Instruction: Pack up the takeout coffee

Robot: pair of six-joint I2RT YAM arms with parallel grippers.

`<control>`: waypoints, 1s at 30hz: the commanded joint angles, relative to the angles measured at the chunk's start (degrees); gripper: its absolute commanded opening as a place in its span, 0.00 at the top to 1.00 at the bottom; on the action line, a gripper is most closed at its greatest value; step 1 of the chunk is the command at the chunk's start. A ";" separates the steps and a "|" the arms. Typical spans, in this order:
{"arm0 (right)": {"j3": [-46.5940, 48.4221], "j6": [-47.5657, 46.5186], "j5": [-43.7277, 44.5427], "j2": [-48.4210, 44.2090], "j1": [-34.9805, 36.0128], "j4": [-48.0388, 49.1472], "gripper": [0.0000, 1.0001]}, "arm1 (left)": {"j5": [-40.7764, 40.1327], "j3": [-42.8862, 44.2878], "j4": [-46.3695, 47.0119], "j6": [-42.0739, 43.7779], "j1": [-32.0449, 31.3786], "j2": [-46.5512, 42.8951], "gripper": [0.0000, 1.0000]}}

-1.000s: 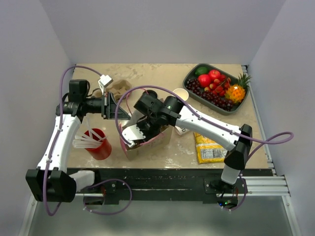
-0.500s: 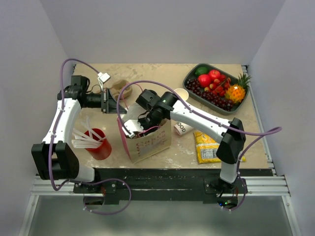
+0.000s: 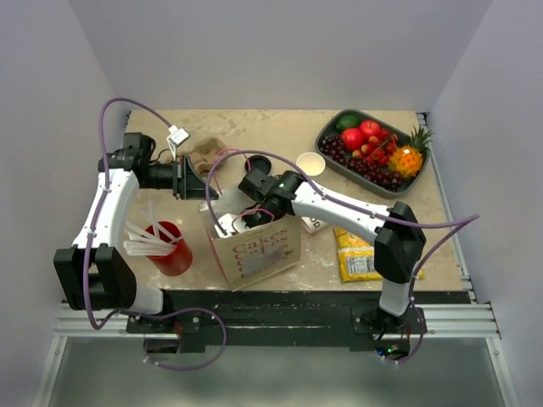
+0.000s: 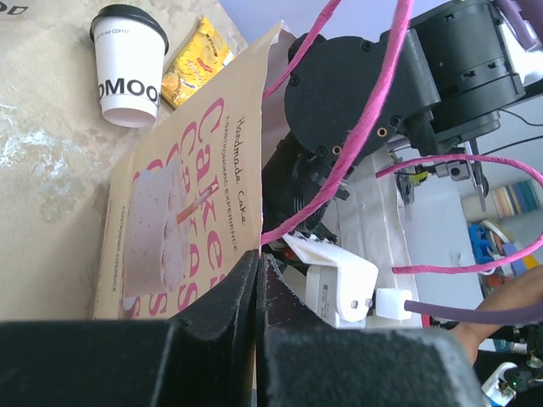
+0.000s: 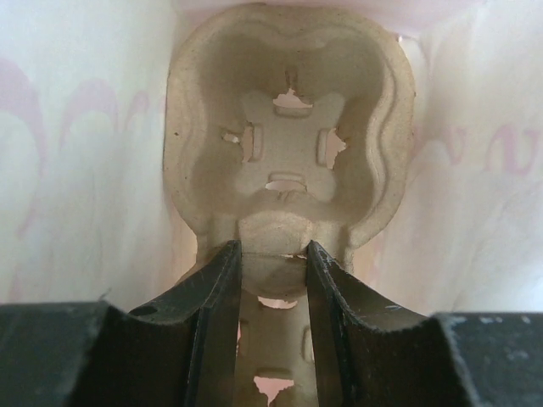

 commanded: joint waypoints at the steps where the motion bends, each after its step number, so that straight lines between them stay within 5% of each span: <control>1: -4.97 4.43 -1.93 -4.12 0.39 7.56 1.00 | 2.63 0.57 -4.24 7.42 -0.26 -1.08 0.94; 20: -24.40 14.19 1.58 -8.96 1.18 31.02 1.00 | -1.85 2.33 -2.49 8.48 -0.34 -3.18 0.94; 30: -22.92 12.54 2.19 -4.22 2.41 29.02 0.97 | -2.90 4.09 -1.97 8.04 -0.26 -3.71 0.95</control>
